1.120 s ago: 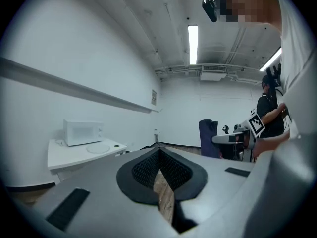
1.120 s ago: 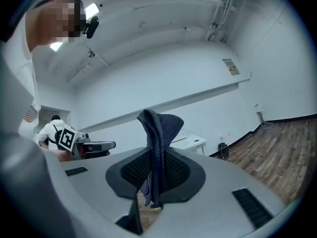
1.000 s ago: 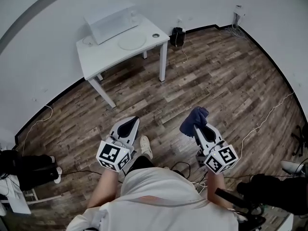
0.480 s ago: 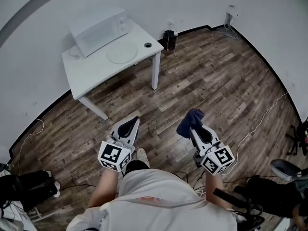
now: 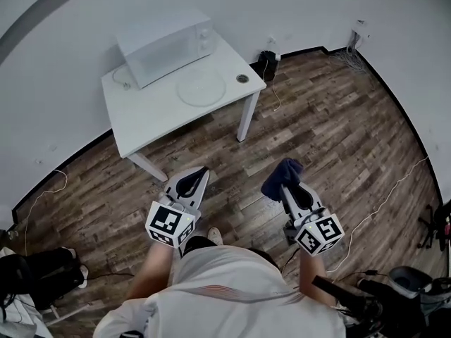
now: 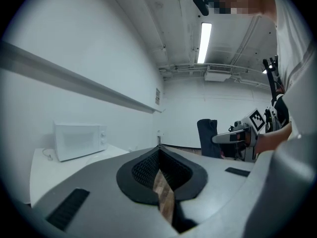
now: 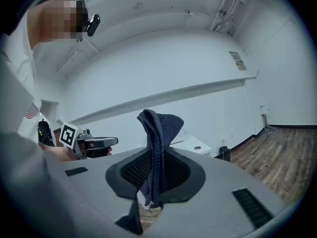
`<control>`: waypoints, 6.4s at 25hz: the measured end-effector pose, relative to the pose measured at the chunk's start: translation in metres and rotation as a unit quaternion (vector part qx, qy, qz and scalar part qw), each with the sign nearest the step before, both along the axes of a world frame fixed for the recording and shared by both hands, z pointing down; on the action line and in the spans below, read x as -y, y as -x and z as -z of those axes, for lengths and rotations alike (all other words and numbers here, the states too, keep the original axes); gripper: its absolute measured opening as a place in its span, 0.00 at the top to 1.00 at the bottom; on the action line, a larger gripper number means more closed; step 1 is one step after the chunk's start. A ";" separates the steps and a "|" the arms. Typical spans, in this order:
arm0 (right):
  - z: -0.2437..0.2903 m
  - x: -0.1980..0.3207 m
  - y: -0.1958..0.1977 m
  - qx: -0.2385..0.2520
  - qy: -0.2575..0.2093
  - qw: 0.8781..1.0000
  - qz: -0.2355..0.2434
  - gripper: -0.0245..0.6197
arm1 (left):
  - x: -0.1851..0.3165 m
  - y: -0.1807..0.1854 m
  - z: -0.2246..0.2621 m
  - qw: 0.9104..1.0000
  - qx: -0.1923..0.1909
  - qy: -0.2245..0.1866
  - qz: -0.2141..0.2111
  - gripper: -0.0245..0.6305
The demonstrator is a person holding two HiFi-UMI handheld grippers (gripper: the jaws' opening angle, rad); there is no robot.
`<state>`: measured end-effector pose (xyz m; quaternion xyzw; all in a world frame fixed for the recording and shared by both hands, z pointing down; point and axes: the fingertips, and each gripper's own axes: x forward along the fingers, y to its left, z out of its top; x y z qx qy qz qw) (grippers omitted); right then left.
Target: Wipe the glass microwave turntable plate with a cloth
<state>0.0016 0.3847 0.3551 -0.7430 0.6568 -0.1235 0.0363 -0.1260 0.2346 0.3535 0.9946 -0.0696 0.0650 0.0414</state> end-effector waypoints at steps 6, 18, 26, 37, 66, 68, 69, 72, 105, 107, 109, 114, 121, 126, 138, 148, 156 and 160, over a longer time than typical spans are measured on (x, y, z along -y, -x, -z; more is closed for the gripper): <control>0.000 0.049 0.001 0.002 -0.003 1.000 0.014 0.87 | 0.045 0.000 -0.004 1.000 0.001 0.004 0.012 0.95; 0.002 0.120 -0.055 0.000 -0.002 0.998 0.066 0.87 | 0.099 -0.037 -0.009 0.998 -0.001 0.019 0.068 0.95; 0.010 0.182 -0.128 -0.003 -0.012 0.992 0.127 0.87 | 0.142 -0.093 -0.005 0.991 -0.002 0.020 0.129 0.95; 0.005 0.242 -0.200 0.012 -0.018 0.974 0.224 0.87 | 0.167 -0.152 -0.002 0.976 0.012 0.013 0.216 0.95; -0.021 0.470 -0.189 0.010 0.027 0.960 0.277 0.87 | 0.379 -0.131 -0.027 0.960 0.002 0.038 0.277 0.95; -0.020 0.490 -0.178 0.009 0.032 0.960 0.279 0.87 | 0.395 -0.121 -0.029 0.960 0.003 0.044 0.277 0.95; -0.020 0.499 -0.173 0.009 0.034 0.959 0.280 0.87 | 0.402 -0.117 -0.033 0.960 0.006 0.048 0.276 0.95; -0.023 0.520 -0.163 0.007 0.045 0.958 0.283 0.87 | 0.421 -0.108 -0.047 0.960 0.019 0.060 0.274 0.95; -0.249 0.632 -0.043 0.067 0.322 0.822 0.465 0.87 | 0.427 -0.071 -0.139 0.901 0.049 0.156 0.402 0.95; -0.259 0.634 -0.044 0.067 0.341 0.821 0.454 0.87 | 0.426 -0.068 -0.140 0.899 0.047 0.160 0.405 0.95; -0.266 0.637 -0.049 0.068 0.352 0.822 0.442 0.87 | 0.424 -0.068 -0.141 0.898 0.047 0.163 0.405 0.95; -0.276 0.639 -0.072 0.061 0.373 0.827 0.417 0.87 | 0.422 -0.069 -0.147 0.900 0.056 0.171 0.398 0.95; -0.282 0.643 -0.116 0.079 0.383 0.839 0.378 0.87 | 0.427 -0.098 -0.158 0.911 0.065 0.172 0.369 0.95; -0.284 0.641 -0.155 0.072 0.393 0.848 0.347 0.87 | 0.427 -0.119 -0.161 0.918 0.064 0.177 0.350 0.95; -0.283 0.627 -0.249 0.056 0.410 0.861 0.294 0.87 | 0.431 -0.149 -0.154 0.922 0.071 0.176 0.338 0.95; -0.272 0.618 -0.274 0.013 0.391 0.873 0.289 0.87 | 0.429 -0.168 -0.155 0.926 0.071 0.172 0.328 0.95; -0.184 0.614 -0.212 0.082 0.278 0.892 0.346 0.87 | 0.426 -0.155 -0.151 0.922 0.064 0.170 0.342 0.95; -0.163 0.602 -0.157 0.113 0.254 0.875 0.396 0.87 | 0.428 -0.139 -0.151 0.916 0.059 0.172 0.357 0.95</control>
